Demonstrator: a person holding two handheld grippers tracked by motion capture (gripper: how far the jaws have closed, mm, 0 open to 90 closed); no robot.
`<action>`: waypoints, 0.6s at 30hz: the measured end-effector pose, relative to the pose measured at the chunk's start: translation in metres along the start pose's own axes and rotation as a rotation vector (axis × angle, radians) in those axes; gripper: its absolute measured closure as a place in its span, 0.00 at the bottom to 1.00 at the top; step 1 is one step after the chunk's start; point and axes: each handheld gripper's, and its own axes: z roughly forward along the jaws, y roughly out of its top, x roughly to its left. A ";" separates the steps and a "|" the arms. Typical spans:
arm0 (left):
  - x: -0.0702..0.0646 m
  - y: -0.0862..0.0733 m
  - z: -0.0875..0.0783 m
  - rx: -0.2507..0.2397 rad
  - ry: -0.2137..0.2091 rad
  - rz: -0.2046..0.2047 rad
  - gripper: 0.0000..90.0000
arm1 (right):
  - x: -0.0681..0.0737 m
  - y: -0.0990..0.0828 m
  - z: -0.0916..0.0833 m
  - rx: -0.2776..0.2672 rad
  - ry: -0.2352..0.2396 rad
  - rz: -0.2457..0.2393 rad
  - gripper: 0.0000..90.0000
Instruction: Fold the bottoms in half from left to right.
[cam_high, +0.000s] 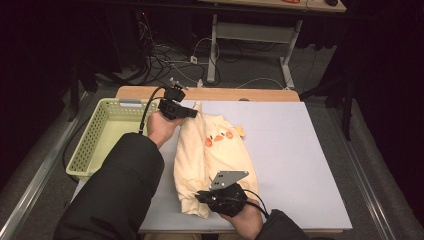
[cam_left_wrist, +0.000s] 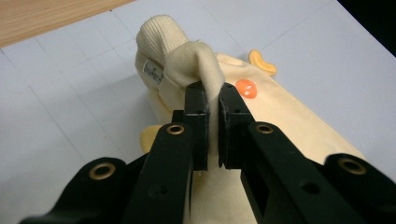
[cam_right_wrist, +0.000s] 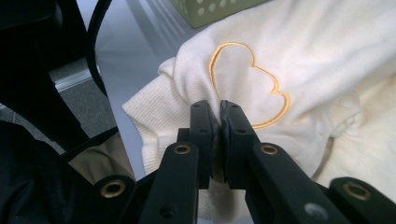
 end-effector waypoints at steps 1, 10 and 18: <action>-0.001 0.001 0.001 0.000 0.000 0.005 0.91 | -0.001 -0.001 -0.002 0.000 -0.003 0.003 0.95; -0.011 0.009 0.009 -0.005 -0.007 0.015 0.91 | -0.009 -0.012 -0.016 -0.013 -0.035 0.025 0.95; -0.021 0.016 0.018 -0.009 -0.017 0.022 0.91 | -0.017 -0.023 -0.028 -0.019 -0.068 0.056 0.95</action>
